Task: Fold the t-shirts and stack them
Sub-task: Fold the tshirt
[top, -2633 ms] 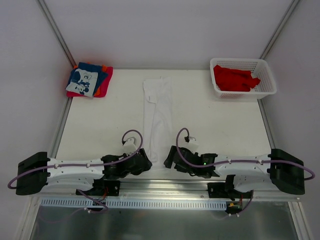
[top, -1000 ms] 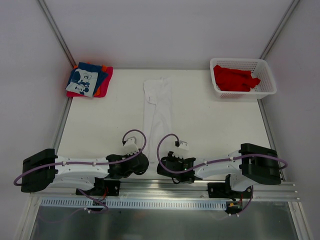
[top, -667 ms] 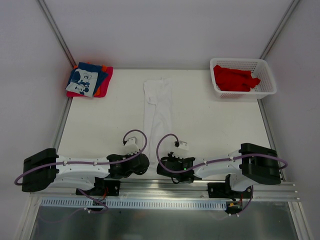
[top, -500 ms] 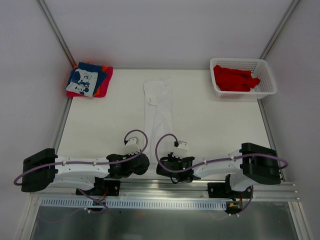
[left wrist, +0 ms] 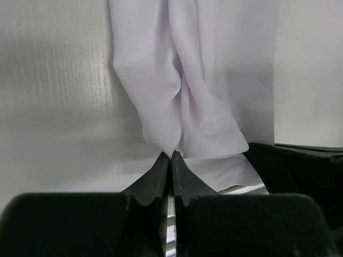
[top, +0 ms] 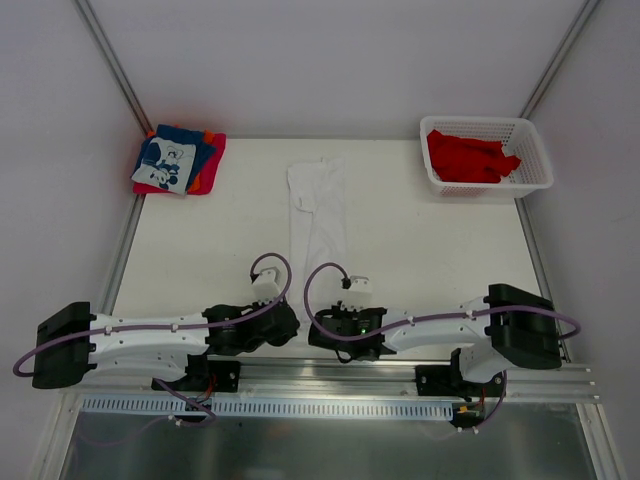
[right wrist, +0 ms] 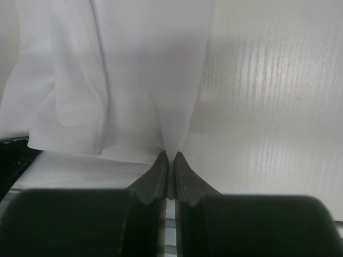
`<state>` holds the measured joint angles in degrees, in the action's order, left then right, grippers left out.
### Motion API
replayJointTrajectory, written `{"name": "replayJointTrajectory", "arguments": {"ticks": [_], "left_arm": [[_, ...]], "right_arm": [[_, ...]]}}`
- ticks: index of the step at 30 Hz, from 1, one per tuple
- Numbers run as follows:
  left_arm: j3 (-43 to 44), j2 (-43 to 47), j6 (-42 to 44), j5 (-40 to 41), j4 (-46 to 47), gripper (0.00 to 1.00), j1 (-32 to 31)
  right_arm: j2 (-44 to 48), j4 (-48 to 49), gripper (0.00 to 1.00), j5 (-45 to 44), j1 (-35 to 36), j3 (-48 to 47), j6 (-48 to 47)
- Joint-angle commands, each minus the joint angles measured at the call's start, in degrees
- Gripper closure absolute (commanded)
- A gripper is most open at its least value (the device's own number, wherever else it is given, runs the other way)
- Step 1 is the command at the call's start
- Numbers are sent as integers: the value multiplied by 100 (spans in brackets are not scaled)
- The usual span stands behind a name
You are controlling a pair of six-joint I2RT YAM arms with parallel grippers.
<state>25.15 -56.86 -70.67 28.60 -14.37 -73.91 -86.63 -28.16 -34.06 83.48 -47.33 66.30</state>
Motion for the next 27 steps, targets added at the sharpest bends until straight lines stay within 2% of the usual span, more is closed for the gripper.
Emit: {"name": "replayJointTrajectory", "arguments": {"ticks": [1,8,21,27], "left_arm": [[184,96,194,225,-312,100,-27],[324,114,335,321,-330,100,-27],[992,140,1196,945,-567,100,-10],[1212,-70,1706,1139,-576,100,298]], "right_arm": [[94,-532,100,-188,-139,-250,-372],[146,-734,99,-329,-569,-680,-961],[-47,-778,100,-285,-1167,-1190,-1638],[-284,-770,99,-259,-1519,-1436,-1936]]}}
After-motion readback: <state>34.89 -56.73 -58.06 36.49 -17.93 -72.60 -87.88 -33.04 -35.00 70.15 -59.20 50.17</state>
